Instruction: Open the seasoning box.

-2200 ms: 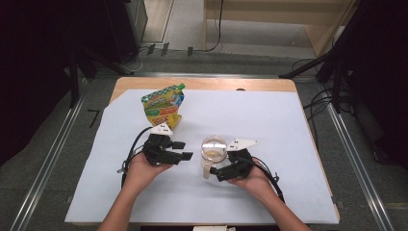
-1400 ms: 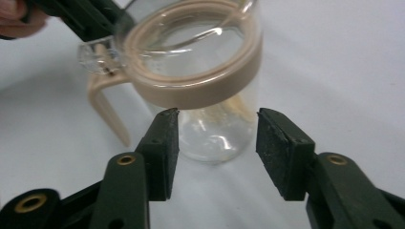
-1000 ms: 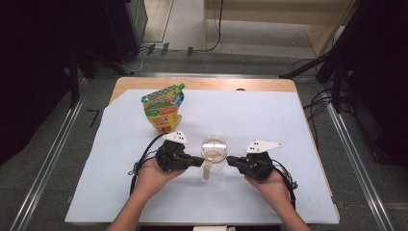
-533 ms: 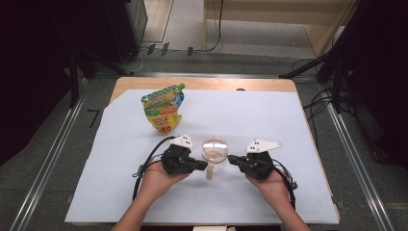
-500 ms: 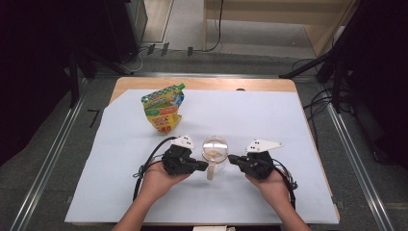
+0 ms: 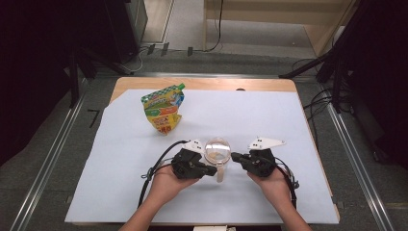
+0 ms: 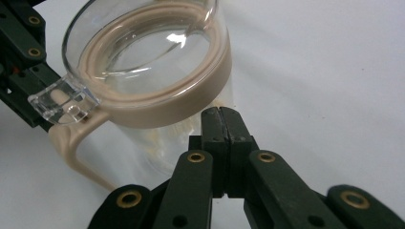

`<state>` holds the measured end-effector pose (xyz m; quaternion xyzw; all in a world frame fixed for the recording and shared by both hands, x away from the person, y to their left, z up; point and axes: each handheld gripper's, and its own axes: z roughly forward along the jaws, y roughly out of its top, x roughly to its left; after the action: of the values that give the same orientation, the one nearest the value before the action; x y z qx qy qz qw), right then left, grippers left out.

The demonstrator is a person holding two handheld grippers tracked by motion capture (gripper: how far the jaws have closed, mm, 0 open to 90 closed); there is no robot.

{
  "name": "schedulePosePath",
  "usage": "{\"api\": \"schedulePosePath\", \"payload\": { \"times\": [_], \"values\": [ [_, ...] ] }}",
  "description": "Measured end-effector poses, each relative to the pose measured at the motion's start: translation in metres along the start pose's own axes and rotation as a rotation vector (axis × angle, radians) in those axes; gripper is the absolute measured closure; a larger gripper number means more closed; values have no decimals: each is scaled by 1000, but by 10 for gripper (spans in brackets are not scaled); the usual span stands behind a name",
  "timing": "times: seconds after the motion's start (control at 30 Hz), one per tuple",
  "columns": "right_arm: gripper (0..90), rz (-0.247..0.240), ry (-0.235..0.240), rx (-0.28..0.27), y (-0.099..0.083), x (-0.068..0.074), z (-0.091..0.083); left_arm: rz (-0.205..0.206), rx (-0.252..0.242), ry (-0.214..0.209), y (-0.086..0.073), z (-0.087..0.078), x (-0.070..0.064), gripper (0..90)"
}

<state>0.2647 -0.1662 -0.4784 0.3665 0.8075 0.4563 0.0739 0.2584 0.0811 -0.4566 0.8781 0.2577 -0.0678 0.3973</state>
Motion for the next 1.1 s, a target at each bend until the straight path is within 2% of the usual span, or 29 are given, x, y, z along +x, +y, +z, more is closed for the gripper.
{"api": "schedulePosePath", "payload": {
  "times": [0.2,0.4,0.53,0.6,0.63,0.67,0.77,0.8,0.87,1.1],
  "values": [
    [900,7,-3,1,-2,-1,-4,8,-3,-22,4,6,-3,900],
    [900,29,7,1,-4,-1,-18,14,-1,-42,9,14,-5,900],
    [900,27,6,10,-7,2,-24,17,3,-50,11,17,-6,900],
    [900,42,19,4,-12,6,-32,3,4,-77,12,16,-4,900],
    [900,42,19,4,-12,6,-32,3,4,-77,12,16,-4,900],
    [900,49,29,3,-15,9,-37,-8,3,-89,11,13,-2,900],
    [900,41,36,8,-18,15,-41,-7,3,-97,11,11,-1,876],
    [900,30,44,13,-19,19,-43,11,10,-87,10,6,0,871],
    [900,27,47,13,-20,20,-43,13,19,-87,9,3,1,866],
    [900,8,96,34,-26,38,-45,-2,4,-58,4,-19,7,817]
  ]
}}
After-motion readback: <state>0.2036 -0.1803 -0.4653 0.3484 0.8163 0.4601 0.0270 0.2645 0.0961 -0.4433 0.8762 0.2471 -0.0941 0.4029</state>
